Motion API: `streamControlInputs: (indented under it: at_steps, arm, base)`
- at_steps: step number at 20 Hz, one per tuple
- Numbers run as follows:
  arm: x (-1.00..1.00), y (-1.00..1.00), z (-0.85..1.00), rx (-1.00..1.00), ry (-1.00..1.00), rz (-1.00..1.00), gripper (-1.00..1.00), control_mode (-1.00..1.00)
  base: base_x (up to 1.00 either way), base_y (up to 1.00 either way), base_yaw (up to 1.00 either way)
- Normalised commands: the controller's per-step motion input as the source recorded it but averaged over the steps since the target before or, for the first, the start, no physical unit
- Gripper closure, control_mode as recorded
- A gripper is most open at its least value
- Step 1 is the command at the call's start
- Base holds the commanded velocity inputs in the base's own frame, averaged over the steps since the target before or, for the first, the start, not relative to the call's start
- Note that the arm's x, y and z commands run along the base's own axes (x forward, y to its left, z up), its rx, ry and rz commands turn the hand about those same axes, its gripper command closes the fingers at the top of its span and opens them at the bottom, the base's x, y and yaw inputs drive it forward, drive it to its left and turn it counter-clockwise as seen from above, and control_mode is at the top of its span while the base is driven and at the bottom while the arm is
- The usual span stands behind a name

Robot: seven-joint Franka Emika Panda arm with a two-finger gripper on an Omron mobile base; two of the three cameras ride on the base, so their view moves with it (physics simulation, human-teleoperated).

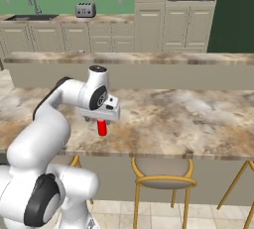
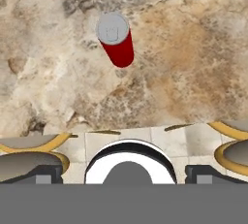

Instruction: Four empty soda cans are scattered around the kitchen. Gather all the cans and cluster them next to the stove for recycling.

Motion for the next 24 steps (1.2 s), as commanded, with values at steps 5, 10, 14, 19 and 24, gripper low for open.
streamControlInputs:
  at_steps: [5, 10, 14, 19, 24]
  arm:
    - [0.26, 0.26, 0.03, 0.00, -0.03, 0.26, -1.00, -1.00]
    - [0.46, 0.15, -0.01, 0.00, -0.02, 0.17, -1.00, -1.00]
    - [0.46, 0.10, -0.11, -0.01, -0.04, 0.15, -1.00, -1.00]
    - [0.40, 0.13, -0.20, -0.11, -0.01, 0.12, -1.00, -1.00]
    - [0.31, 0.08, -0.24, -0.19, 0.00, 0.11, -1.00, -1.00]
  base:
    - [0.00, 0.00, 0.00]
    - [0.00, 0.00, 0.00]
    - [0.00, 0.00, 0.00]
    - [0.00, 0.00, 0.00]
    - [0.00, 0.00, 0.00]
